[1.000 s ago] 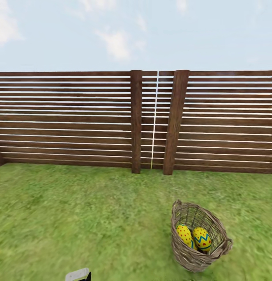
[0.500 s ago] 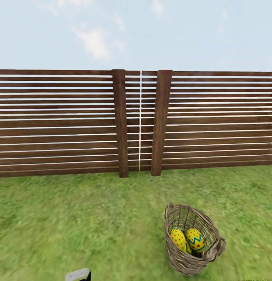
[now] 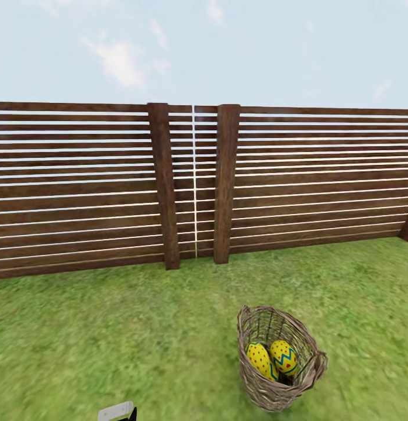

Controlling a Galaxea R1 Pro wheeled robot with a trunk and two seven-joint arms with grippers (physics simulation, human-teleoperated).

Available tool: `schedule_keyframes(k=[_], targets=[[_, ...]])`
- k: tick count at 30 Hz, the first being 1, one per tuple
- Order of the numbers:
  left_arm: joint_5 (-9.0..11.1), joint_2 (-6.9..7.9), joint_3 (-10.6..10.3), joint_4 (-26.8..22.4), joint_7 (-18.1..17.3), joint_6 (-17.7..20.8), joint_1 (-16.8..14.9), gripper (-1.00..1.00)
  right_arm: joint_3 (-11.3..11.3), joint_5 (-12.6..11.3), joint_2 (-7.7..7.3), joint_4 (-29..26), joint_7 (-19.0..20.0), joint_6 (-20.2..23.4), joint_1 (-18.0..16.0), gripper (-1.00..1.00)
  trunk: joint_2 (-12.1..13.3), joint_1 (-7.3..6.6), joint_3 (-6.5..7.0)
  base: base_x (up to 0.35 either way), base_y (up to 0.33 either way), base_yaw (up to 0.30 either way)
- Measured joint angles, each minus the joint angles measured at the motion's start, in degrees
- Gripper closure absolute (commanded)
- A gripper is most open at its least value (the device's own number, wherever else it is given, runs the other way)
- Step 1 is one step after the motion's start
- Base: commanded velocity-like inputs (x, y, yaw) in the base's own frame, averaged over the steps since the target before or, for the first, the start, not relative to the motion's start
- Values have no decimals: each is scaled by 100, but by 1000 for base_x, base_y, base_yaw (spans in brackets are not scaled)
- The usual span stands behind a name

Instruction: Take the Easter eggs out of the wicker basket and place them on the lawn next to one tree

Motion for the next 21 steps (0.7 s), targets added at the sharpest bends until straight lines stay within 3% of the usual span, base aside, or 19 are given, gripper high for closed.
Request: schedule_keyframes(k=[10, 21], targets=[[0, 0, 0, 1, 0, -1, -1, -100, 0, 0, 0, -10, 0, 0, 1, -100, 0, 0, 0, 0, 0, -39], [0, -1, 0, 1, -1, -3, -1, -100, -5, 0, 0, -11, 0, 1, 1, -100, 0, 0, 37, 29, 147, -237]])
